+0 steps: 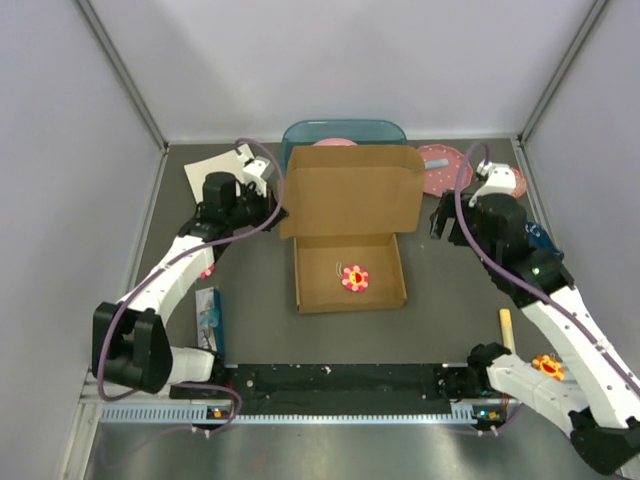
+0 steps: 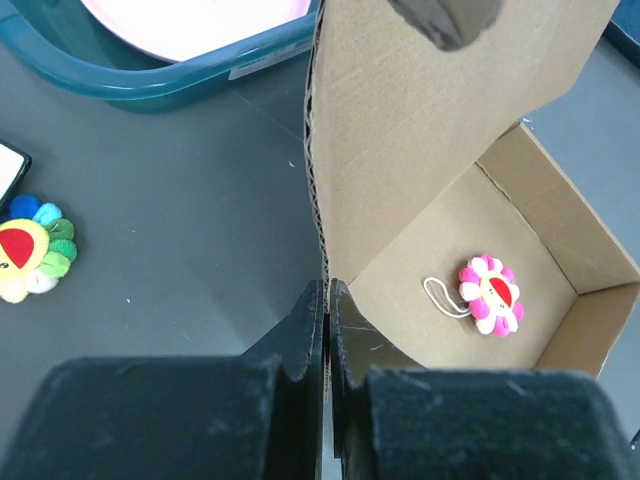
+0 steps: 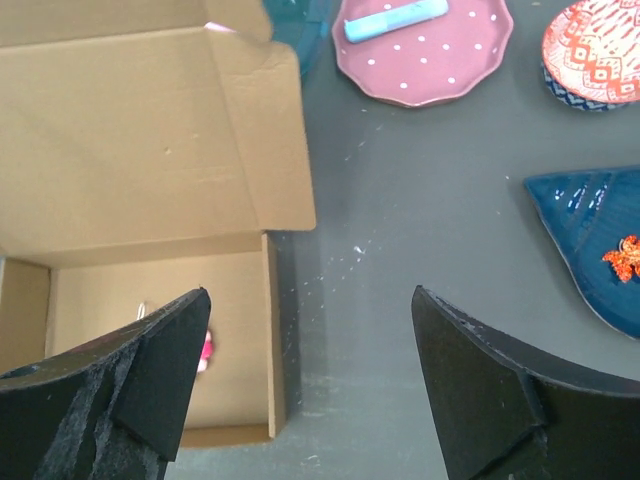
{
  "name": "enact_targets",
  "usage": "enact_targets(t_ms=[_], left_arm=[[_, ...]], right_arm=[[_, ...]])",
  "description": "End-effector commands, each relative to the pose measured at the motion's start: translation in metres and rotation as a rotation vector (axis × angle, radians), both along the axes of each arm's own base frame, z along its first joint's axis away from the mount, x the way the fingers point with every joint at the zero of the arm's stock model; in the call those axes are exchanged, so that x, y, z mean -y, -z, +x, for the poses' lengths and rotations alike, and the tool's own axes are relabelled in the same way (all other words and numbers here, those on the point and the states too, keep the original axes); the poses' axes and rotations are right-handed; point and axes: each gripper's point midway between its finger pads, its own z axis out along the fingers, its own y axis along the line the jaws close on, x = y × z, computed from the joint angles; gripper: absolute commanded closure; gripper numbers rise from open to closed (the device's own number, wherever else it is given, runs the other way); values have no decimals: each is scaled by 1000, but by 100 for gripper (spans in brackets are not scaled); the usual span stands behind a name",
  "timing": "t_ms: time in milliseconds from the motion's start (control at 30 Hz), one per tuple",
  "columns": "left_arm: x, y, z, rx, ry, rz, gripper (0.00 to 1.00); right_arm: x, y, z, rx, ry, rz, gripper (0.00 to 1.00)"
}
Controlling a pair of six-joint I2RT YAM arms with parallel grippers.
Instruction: Fold the paper box
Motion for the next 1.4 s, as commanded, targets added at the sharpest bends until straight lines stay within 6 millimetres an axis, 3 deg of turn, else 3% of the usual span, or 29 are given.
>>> enact_targets(t_ms=[0, 167, 267, 300, 333, 367, 400, 567, 700, 800, 1367], left_arm=[[0, -21, -11, 109, 2, 26, 100], [-3, -3, -33, 104, 2, 36, 100], [-3, 8, -40, 153, 28, 101, 100], [-5, 21, -44, 148, 27, 131, 100], [-5, 18, -42, 186, 25, 133, 100], [-5, 21, -43, 190, 22, 130, 100], [-5, 29, -46, 180, 19, 125, 100], [3, 24, -41, 202, 41, 88, 100], [10, 13, -32, 193, 72, 92, 100], [13, 20, -32, 137, 93, 105, 100], [-2, 11, -43, 157, -58, 35, 100]], right_arm=[[-9, -26, 17, 22, -73, 47, 17], [-6, -11, 32, 2, -50, 13, 16], [-6, 15, 34, -21, -56, 44, 17], [-8, 11, 39, 20, -54, 69, 17], [-8, 10, 37, 45, -56, 83, 17], [-9, 25, 36, 29, -65, 91, 17], [-12, 19, 40, 78, -72, 117, 17], [-19, 37, 46, 94, -95, 140, 16], [-20, 40, 55, 134, -90, 144, 17], [-22, 40, 56, 141, -103, 142, 17], [-43, 80, 42, 26, -199, 210, 30]])
